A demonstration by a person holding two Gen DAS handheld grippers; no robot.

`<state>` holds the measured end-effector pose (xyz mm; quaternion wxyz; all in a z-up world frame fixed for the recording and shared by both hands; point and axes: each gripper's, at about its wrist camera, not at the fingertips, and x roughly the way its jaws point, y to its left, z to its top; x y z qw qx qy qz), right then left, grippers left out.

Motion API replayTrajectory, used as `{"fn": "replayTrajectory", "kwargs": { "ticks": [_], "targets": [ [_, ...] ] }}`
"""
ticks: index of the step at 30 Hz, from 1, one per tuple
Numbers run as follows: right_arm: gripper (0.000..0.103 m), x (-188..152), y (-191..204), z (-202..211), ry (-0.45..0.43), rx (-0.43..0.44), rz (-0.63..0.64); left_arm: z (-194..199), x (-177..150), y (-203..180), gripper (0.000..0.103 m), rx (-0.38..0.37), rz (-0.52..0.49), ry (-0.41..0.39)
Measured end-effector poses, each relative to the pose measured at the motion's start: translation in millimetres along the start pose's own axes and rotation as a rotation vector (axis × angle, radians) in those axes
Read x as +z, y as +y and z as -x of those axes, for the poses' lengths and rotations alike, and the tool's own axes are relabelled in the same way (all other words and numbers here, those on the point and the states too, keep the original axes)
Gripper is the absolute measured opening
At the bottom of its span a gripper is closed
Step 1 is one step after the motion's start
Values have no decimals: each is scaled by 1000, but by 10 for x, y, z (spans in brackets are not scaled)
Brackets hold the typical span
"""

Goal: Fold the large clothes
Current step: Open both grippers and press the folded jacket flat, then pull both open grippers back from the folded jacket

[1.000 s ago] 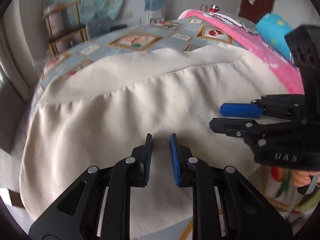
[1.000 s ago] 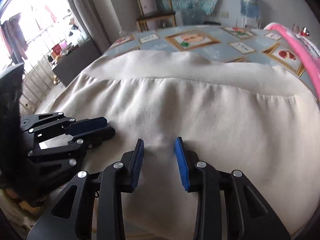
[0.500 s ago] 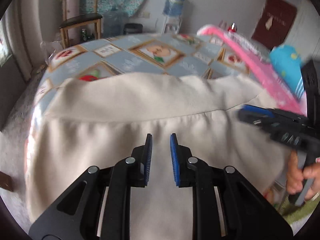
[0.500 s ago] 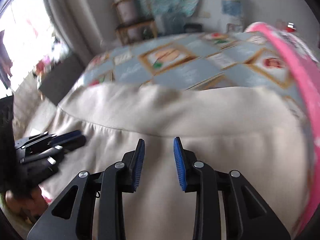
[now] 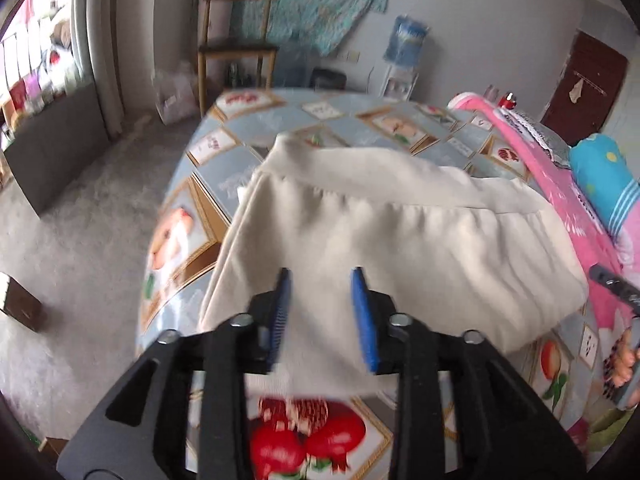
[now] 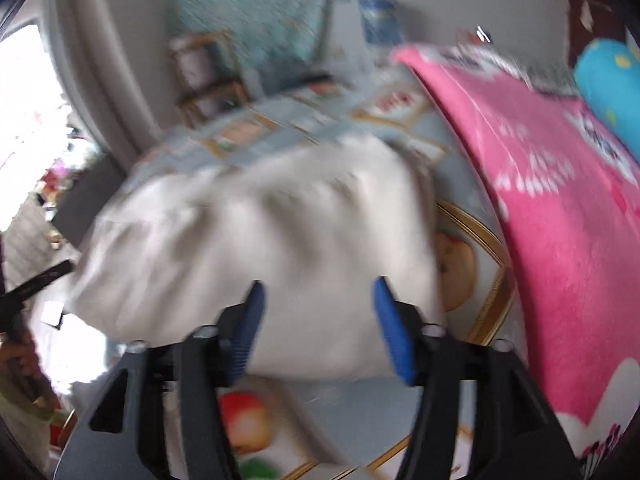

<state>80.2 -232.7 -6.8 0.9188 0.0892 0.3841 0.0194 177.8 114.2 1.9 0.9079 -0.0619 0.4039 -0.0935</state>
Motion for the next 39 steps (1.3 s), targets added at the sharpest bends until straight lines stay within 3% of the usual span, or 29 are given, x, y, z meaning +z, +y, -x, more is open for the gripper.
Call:
{"fn": "replayTrajectory", "kwargs": {
  "ticks": [2, 3, 5, 8, 10, 12, 14, 17, 21, 22, 24, 27, 29, 33, 36, 39],
  "targets": [
    [76, -93, 169, -100, 24, 11, 42, -56, -111, -39, 53, 7, -8, 24],
    [77, -151, 212, -210, 52, -3, 58, -178, -203, -60, 53, 47, -28, 69],
    [77, -256, 227, -507, 142, -66, 47, -267, -280, -74, 54, 76, -37, 77],
    [77, -179, 356, -286, 84, -54, 43, -37, -234, -175, 54, 116, -73, 13],
    [77, -102, 561, -87, 8, -33, 81, 80, -205, -254, 57, 105, -96, -29],
    [77, -59, 742, -106, -13, -6, 113, 93, -194, -396, 62, 86, -129, -40],
    [77, -104, 866, -332, 26, 13, 121, -45, -230, -533, 64, 75, -158, -2],
    [77, -275, 868, -714, 146, -35, 102, -350, -347, -612, 67, 105, -144, 66],
    [77, -225, 882, -259, 80, -2, 84, -161, -349, -633, 68, 86, -123, 37],
    [78, -218, 894, -181, 58, 0, 86, -95, -353, -639, 72, 79, -127, 28],
    [82, -259, 886, 84, 12, 3, 76, 105, -373, -680, 81, 67, -154, 5],
    [92, -394, 831, 334, -21, 11, 41, 403, -449, -765, 86, 26, -160, -15],
    [93, -507, 796, 448, -22, -25, 20, 595, -511, -827, 94, 21, -160, -38],
    [94, -655, 765, 719, -39, -109, 16, 874, -609, -1014, 95, 69, -176, -88],
    [96, -673, 719, 862, -56, -128, -4, 974, -636, -1160, 95, 133, -180, -81],
    [97, -696, 730, 957, -70, -199, -16, 1015, -619, -1190, 95, 134, -143, -62]
  ]
}}
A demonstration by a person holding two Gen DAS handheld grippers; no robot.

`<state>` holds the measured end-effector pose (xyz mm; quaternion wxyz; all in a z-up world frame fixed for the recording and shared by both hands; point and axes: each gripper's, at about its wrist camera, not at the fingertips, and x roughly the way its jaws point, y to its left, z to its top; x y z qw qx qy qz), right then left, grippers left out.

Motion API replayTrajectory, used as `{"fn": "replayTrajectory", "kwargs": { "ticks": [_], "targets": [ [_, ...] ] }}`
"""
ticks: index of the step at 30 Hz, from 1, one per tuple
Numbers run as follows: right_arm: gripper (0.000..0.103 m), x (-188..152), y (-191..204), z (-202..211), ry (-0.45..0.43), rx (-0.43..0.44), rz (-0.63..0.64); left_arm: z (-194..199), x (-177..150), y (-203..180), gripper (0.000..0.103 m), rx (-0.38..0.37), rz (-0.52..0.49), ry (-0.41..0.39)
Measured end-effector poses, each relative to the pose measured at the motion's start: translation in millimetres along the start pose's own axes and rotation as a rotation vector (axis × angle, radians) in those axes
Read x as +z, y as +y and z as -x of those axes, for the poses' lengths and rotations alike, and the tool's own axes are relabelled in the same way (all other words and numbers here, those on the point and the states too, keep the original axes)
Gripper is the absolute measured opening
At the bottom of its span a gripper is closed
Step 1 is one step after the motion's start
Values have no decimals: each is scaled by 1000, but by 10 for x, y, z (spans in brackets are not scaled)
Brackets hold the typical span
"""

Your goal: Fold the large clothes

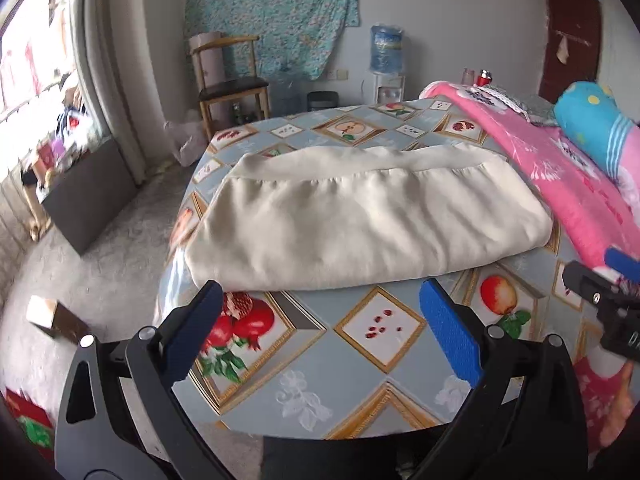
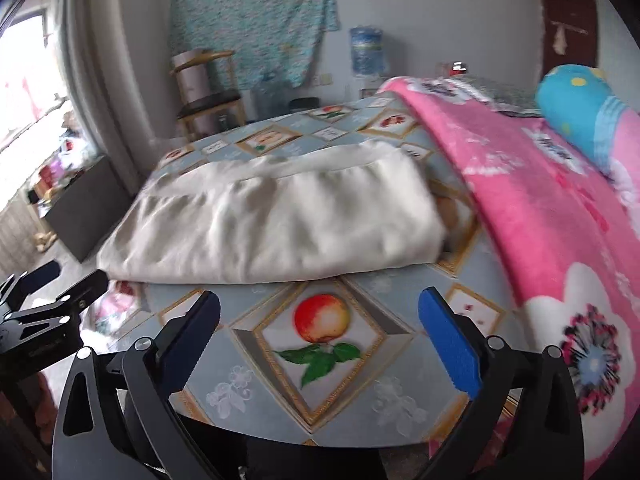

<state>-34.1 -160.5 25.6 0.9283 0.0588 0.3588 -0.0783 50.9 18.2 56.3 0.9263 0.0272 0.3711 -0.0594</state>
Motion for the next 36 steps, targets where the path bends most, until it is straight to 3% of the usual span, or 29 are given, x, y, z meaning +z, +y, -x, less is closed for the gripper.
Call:
{"fn": "replayTrajectory", "kwargs": {
  "ticks": [6, 10, 17, 22, 36],
  "targets": [
    [97, 39, 83, -44, 14, -41, 32, 1, 11, 103, 95, 61, 155, 1],
    [97, 95, 155, -126, 26, -73, 58, -98, -9, 223, 95, 40, 233, 40],
    [97, 132, 240, -331, 90, -72, 54, -339, -49, 127, 95, 108, 109, 141],
    [97, 103, 271, -446, 138, -69, 53, -447, -90, 94, 95, 92, 90, 183],
    [97, 29, 253, -513, 191, -90, 57, -496, -121, -127, 95, 81, -1, 209]
  ]
}}
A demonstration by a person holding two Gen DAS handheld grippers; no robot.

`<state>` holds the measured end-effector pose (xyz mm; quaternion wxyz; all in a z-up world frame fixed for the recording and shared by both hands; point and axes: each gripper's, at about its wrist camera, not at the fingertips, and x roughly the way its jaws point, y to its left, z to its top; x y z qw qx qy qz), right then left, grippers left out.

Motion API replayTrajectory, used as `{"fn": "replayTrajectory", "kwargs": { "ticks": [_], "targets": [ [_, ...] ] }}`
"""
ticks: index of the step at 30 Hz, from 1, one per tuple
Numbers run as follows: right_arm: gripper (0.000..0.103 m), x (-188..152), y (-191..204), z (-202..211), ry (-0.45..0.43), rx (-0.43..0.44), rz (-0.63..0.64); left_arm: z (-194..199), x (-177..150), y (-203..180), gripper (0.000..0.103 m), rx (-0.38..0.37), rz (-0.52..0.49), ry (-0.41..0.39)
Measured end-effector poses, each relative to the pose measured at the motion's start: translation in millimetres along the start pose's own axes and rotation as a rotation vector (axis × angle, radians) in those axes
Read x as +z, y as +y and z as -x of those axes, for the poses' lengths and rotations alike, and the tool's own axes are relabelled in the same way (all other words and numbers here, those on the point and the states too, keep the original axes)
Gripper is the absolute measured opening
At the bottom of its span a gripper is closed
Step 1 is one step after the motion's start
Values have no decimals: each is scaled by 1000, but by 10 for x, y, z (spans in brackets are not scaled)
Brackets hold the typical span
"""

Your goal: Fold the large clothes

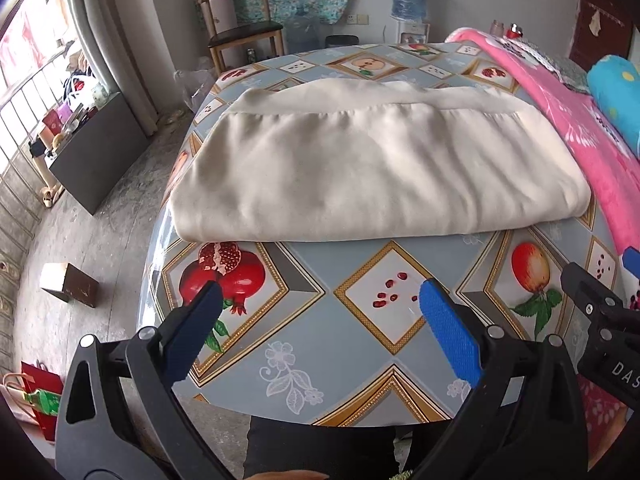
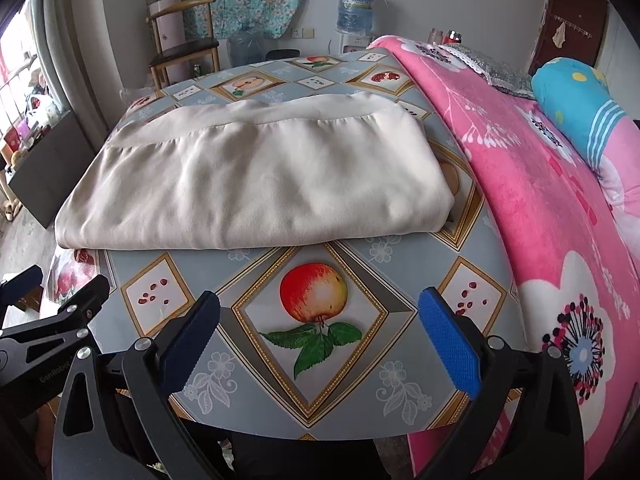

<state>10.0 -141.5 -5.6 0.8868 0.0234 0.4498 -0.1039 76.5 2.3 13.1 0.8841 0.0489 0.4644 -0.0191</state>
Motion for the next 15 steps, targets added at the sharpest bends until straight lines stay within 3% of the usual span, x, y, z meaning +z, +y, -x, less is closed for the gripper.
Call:
{"fn": "replayTrajectory", "kwargs": {
  "ticks": [15],
  "targets": [
    [97, -22, -31, 5, 4, -4, -3, 17, -20, -31, 95, -20, 5, 8]
  ]
}}
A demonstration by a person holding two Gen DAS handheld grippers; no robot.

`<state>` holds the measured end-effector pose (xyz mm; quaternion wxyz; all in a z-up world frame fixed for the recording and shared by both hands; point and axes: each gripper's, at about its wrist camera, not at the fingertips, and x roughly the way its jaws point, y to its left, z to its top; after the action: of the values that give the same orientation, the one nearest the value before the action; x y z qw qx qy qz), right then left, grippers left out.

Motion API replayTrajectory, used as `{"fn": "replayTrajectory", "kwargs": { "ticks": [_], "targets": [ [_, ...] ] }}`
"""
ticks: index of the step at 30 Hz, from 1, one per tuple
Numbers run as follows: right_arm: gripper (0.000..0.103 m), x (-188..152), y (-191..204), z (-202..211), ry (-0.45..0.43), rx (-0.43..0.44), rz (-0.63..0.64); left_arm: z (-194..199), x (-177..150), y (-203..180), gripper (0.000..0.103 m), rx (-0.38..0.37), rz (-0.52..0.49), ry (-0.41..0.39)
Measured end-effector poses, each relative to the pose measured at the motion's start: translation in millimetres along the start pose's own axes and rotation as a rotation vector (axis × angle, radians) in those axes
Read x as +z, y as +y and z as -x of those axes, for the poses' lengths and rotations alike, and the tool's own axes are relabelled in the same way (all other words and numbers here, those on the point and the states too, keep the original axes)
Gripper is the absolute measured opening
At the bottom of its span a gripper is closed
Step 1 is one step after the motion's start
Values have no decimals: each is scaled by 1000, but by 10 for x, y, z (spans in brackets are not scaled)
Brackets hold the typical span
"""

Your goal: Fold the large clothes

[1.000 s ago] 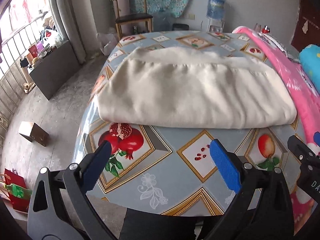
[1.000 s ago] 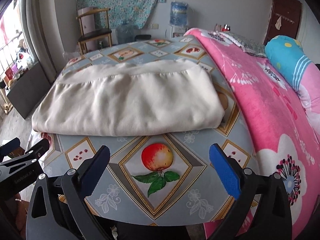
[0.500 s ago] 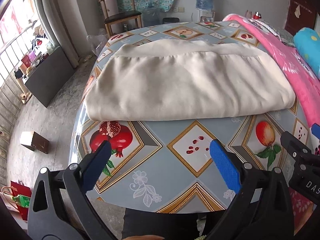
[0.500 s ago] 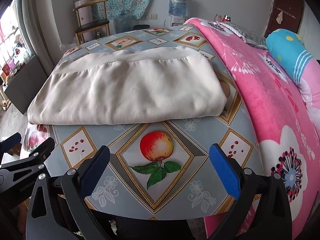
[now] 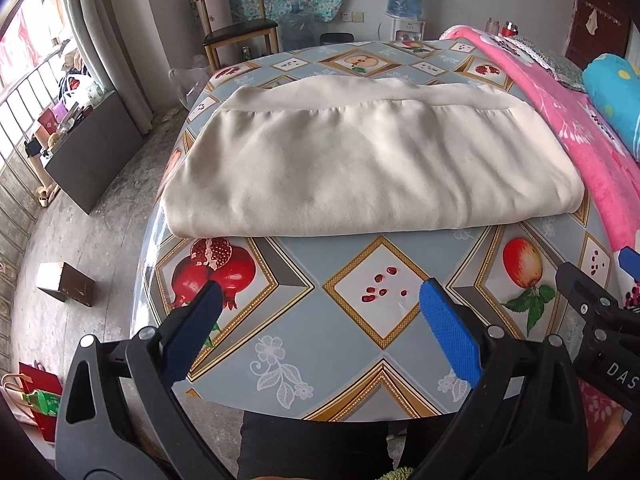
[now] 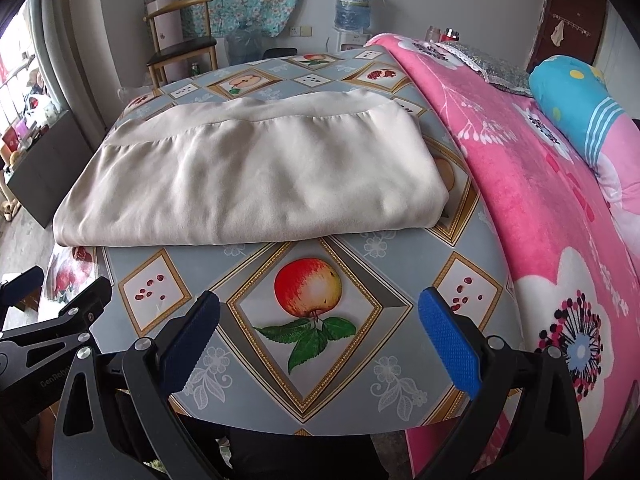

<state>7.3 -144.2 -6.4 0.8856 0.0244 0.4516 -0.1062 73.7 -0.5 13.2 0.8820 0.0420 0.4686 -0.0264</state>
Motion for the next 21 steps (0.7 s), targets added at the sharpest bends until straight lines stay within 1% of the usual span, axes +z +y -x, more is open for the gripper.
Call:
{"fn": "replayTrajectory", "kwargs": {
  "ticks": [21],
  "targets": [
    [97, -5, 43, 22, 2, -7, 18, 9, -6, 49, 95, -13, 20, -1]
  ]
}}
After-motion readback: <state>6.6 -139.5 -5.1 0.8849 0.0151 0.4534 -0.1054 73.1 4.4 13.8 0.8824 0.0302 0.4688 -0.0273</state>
